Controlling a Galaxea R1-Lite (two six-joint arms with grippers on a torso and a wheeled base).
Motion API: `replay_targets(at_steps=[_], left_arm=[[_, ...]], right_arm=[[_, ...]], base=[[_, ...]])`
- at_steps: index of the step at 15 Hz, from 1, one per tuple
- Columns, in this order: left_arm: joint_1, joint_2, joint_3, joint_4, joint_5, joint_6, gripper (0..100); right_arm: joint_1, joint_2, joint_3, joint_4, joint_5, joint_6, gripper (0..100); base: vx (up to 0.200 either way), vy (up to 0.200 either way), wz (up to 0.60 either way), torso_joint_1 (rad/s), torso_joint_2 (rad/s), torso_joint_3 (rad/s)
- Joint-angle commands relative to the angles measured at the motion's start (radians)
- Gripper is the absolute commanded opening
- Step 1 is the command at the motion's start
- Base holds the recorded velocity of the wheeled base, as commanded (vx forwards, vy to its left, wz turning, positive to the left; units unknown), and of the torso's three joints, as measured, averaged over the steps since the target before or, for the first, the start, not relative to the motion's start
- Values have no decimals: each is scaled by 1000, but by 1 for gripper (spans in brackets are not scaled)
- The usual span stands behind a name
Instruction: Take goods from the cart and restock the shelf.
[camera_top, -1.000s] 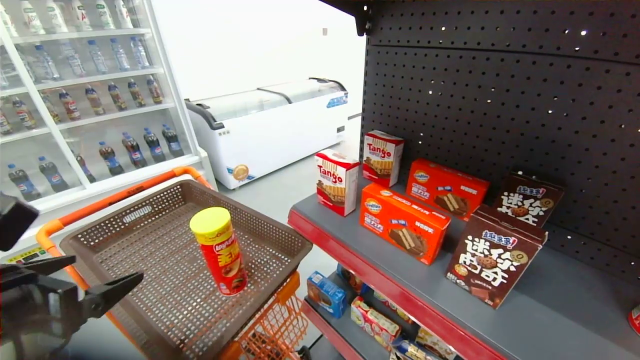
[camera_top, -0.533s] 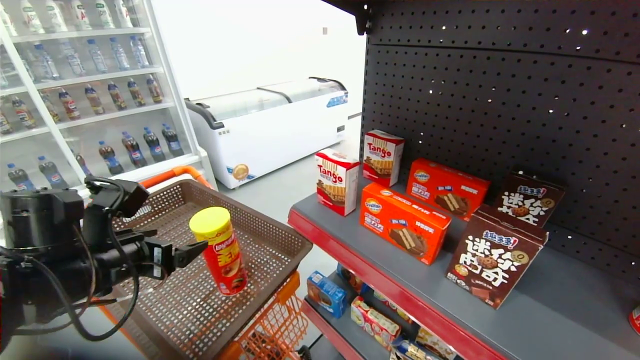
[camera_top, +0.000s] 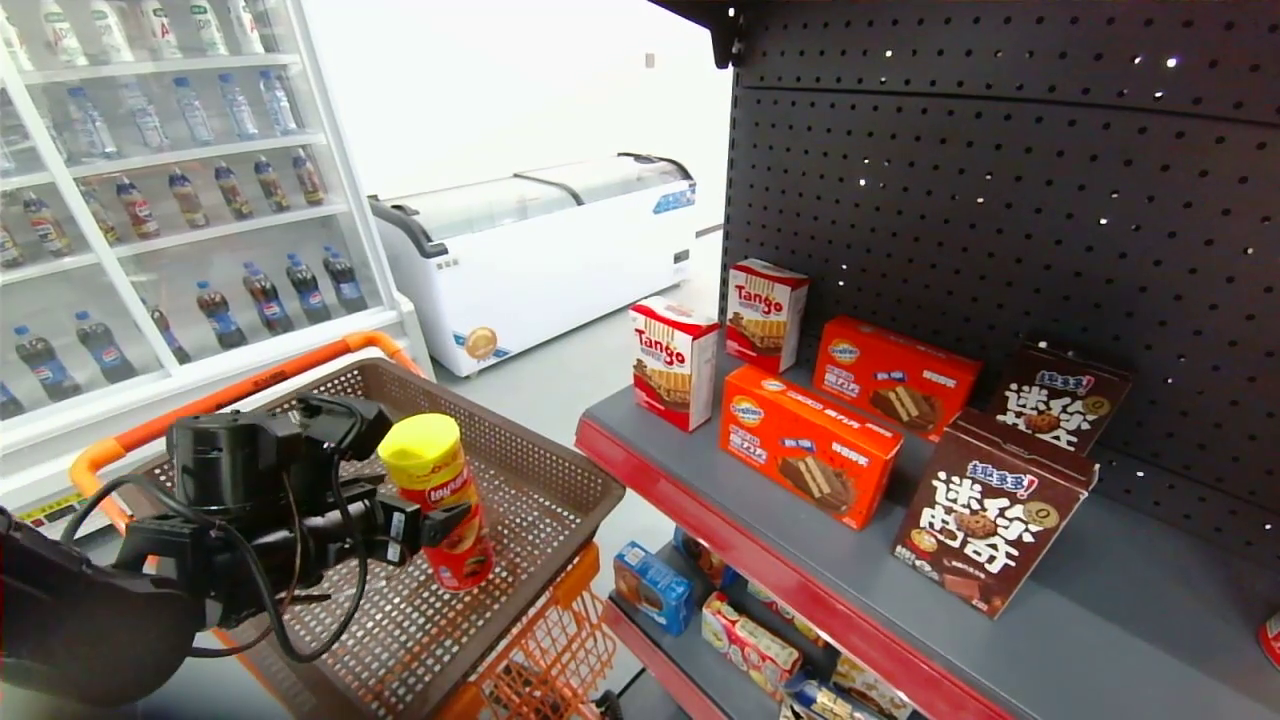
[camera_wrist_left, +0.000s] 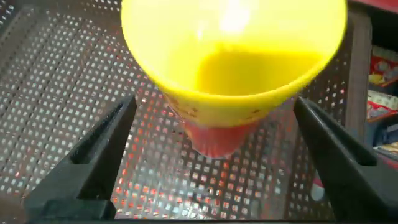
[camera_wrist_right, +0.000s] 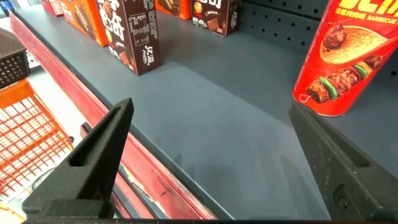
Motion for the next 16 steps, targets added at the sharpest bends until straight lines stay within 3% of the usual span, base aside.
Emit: replay_targets(at_steps=[1,4,9,10,16], left_arm=[[-3,65,2,-52,1,1,100],[-9,150,19,-210,4,1,100],[-21,187,19,-227,36,1,100],[-21,195,22,-233,44,-1,0],[-23,195,5,-224,45,-4,0]], right_arm=[[0,0,0,0,0,0,100],[0,0,0,0,0,-1,100],[0,0,0,0,0,-1,100],[0,0,0,0,0,0,100],[0,0,0,0,0,-1,100]], base=[[0,0,0,0,0,0],[0,0,0,0,0,0],[0,0,0,0,0,0],[0,0,0,0,0,0],[0,0,0,0,0,0]])
